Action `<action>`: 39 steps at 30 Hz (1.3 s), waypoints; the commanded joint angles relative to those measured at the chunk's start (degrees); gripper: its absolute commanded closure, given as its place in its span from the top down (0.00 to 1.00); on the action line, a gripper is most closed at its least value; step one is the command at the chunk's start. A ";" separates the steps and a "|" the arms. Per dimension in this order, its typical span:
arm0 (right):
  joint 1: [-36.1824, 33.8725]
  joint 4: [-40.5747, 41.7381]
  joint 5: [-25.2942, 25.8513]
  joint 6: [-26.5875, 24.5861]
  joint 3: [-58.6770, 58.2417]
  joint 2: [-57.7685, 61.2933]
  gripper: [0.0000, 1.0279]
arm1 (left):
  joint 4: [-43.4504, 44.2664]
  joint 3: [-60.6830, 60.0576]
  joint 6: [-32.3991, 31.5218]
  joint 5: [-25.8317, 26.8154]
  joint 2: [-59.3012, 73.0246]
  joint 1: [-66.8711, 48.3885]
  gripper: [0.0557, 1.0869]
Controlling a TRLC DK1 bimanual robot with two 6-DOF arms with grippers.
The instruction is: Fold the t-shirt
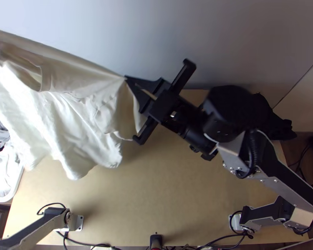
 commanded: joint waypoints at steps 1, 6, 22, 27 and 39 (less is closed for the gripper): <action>0.23 -6.63 -0.77 5.35 -4.60 -0.61 0.03 | 5.39 -2.79 -0.39 0.15 9.53 -4.70 0.04; -3.38 -12.35 -5.87 10.27 -15.50 -4.47 0.03 | 7.41 -6.13 -0.30 0.06 18.15 -12.43 0.04; -18.41 -9.80 -13.78 17.04 -45.56 -17.74 0.03 | 17.08 -14.75 -1.97 0.15 39.24 -31.06 0.04; -20.25 -10.59 -15.97 17.83 -51.88 -21.00 0.03 | 17.08 -10.97 -3.38 0.15 45.57 -33.61 0.04; -23.59 -16.04 -19.58 19.94 -61.99 -25.57 0.03 | 17.08 -3.23 -8.03 0.24 57.87 -39.15 0.04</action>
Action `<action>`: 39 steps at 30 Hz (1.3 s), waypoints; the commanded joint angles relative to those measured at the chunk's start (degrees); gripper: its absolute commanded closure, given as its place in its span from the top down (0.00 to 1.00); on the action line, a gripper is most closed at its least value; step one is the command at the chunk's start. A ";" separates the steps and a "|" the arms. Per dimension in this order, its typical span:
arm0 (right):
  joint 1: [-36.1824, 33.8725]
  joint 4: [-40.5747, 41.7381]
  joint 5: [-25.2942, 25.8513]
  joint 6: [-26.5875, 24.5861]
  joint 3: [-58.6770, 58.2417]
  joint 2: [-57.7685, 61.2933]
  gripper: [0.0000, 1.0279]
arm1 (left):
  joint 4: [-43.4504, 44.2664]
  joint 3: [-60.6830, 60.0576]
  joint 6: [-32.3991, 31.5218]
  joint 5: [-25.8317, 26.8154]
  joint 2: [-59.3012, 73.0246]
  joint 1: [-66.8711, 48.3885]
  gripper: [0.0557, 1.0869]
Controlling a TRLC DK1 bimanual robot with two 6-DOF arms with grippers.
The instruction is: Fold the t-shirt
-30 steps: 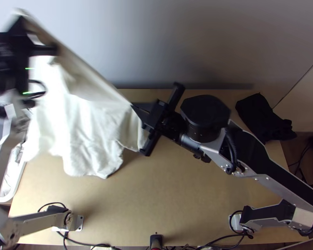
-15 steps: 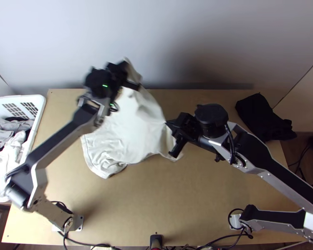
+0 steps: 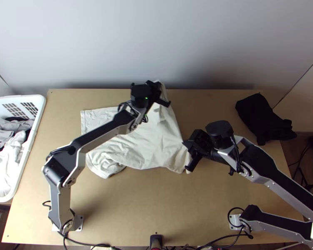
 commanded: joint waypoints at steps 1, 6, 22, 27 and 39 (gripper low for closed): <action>-2.59 -2.05 -2.07 1.23 -5.43 -1.81 0.03 | 0.07 2.89 -2.77 -0.11 6.36 -3.92 0.04; -7.42 -0.64 -3.74 2.64 -7.54 -1.19 0.03 | -2.21 2.27 -6.28 -0.11 7.15 -6.38 0.05; -17.80 8.94 -6.46 4.75 -15.71 0.21 0.03 | -32.18 -3.79 -6.11 8.85 -10.69 -2.60 0.89; -18.94 10.96 -6.64 4.93 -16.41 1.00 0.03 | -48.62 -8.10 -4.09 15.00 -20.10 -1.11 0.89; -21.05 13.77 -6.64 6.68 -17.20 1.53 0.03 | -61.45 -34.64 6.55 15.18 -42.77 2.15 0.88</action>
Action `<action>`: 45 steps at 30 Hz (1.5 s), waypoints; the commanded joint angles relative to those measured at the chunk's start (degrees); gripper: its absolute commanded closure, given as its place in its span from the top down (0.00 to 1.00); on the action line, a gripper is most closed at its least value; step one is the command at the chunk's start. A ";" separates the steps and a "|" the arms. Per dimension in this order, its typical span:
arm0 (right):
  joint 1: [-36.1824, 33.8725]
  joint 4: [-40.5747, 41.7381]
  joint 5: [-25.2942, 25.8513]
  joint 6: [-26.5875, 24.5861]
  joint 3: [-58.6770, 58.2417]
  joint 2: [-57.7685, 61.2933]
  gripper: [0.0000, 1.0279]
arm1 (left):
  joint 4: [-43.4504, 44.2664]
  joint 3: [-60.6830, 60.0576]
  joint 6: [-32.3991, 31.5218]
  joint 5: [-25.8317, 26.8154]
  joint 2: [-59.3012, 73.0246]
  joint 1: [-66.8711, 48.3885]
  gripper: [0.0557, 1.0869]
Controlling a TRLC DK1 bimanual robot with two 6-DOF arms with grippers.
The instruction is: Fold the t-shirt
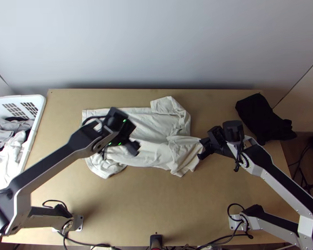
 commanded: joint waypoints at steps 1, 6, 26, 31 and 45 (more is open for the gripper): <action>-1.22 1.18 0.09 0.76 -0.90 -0.09 0.03 | -4.99 -15.37 4.78 0.29 -12.57 2.19 0.88; -1.22 1.18 0.09 0.58 -0.64 -0.97 0.03 | -5.52 -23.90 5.05 -0.23 -18.64 2.10 0.88; -0.87 -0.84 0.09 -0.38 -1.16 -2.72 0.03 | -0.42 -38.40 8.83 -3.49 -19.87 4.04 0.70; -0.87 -0.14 0.09 -0.12 -2.31 -2.55 0.03 | 2.13 -38.31 10.85 -3.31 -16.09 6.58 0.23; -1.75 2.67 10.46 2.43 -4.42 0.26 0.94 | 5.11 -28.64 7.33 -3.05 -18.64 10.80 0.03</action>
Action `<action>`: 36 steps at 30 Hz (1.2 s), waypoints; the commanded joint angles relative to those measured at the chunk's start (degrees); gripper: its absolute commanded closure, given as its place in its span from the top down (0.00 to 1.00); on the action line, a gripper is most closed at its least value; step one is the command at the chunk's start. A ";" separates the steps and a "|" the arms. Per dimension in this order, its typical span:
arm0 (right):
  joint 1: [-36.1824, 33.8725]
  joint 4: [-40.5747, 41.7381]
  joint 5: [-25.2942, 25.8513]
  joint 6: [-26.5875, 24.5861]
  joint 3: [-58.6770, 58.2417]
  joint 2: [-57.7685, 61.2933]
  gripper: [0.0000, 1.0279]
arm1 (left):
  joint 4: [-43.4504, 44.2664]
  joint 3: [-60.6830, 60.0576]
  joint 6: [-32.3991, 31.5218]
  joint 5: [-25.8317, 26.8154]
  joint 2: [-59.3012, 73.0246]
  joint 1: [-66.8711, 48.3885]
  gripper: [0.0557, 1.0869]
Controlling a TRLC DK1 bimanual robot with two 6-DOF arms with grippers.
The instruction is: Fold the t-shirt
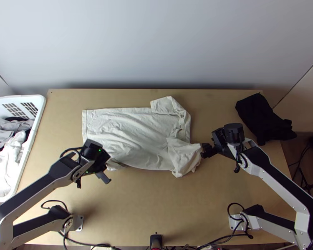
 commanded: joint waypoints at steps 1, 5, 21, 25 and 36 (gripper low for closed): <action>2.41 -2.07 3.89 1.03 0.28 -2.41 0.96 | 0.87 5.00 -1.76 0.43 -0.61 2.94 0.03; 8.30 -8.84 3.97 -0.11 1.95 -8.56 0.96 | 1.23 6.49 -2.03 0.52 -0.70 4.43 0.03; 22.54 -25.98 1.95 -5.74 -8.33 -17.44 0.92 | 5.88 13.70 -1.67 0.78 0.62 14.10 0.03; 22.45 -20.53 0.81 -5.82 -9.56 -13.13 0.92 | 5.88 14.31 -1.67 0.96 1.15 14.19 0.03; 21.48 -8.05 0.19 -5.91 -8.94 1.37 0.81 | 5.88 15.10 -1.67 0.96 1.77 14.36 0.03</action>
